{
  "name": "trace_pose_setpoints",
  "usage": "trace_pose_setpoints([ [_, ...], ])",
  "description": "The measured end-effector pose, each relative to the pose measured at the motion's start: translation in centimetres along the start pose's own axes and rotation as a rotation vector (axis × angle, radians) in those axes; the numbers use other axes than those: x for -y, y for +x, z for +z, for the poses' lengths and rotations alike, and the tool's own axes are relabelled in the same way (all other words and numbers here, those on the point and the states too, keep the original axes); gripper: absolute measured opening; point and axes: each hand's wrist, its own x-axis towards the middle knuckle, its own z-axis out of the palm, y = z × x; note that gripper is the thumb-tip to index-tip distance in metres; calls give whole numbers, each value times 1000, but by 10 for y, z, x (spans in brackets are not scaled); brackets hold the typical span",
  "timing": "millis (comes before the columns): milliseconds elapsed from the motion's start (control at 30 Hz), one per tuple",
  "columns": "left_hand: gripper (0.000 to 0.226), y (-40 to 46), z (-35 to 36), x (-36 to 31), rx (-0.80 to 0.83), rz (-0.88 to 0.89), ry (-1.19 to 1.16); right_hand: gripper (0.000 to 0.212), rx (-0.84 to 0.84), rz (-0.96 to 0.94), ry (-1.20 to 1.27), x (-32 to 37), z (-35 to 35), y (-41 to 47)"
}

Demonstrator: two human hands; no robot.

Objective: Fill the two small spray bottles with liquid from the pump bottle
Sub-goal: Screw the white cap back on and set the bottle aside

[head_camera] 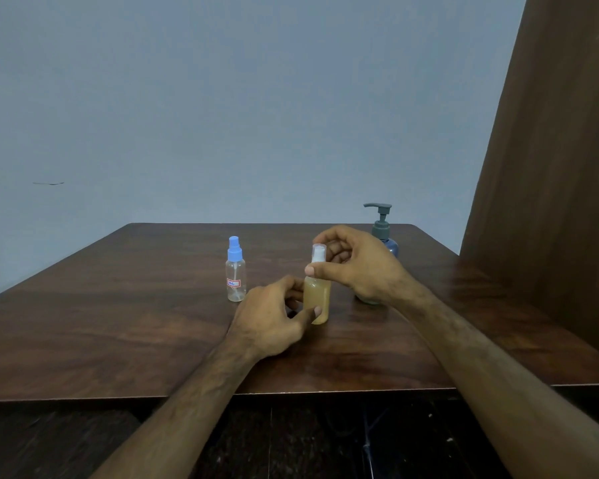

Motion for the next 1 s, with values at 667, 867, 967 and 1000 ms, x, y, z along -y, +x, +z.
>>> trace_pose_setpoints([
  [667, 51, -2, -3, -6, 27, 35, 59, 37, -31, -3, -51, -1, 5, -3],
  [867, 50, -2, -3, -7, 22, 44, 61, 48, 14, 29, 100, -3, 3, -4],
  [967, 45, -1, -3, -6, 33, 48, 75, 38, -82, 17, 24, -5, 8, -4],
  [1000, 44, -1, -3, -6, 36, 50, 81, 38, -114, 14, -31, -5, 11, -3],
])
